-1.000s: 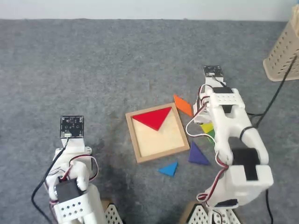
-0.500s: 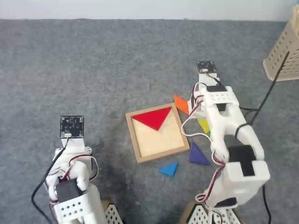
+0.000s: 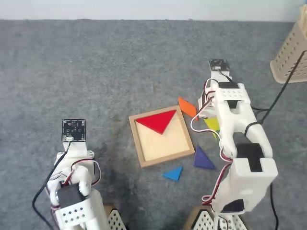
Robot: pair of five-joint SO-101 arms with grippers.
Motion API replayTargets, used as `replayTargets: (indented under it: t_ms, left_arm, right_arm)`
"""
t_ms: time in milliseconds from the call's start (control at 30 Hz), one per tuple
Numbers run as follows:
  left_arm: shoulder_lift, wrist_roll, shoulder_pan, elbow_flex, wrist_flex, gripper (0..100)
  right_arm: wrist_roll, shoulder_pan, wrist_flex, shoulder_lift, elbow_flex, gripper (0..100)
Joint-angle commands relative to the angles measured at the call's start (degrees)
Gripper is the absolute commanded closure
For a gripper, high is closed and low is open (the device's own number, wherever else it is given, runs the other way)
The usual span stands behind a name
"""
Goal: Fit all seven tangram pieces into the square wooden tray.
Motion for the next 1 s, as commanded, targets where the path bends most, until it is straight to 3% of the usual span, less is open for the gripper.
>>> replayTargets:
  t_ms: [0, 967]
  left_arm:
    - [-0.79, -0.26, -0.26, -0.4, 0.44, 99]
    - [-0.79, -0.26, -0.26, -0.4, 0.44, 99]
  right_arm:
    - [-0.26, 2.07, 2.33, 0.75, 0.26, 75.8]
    - [1.76, -1.71, 3.65, 0.13, -0.88, 72.3]
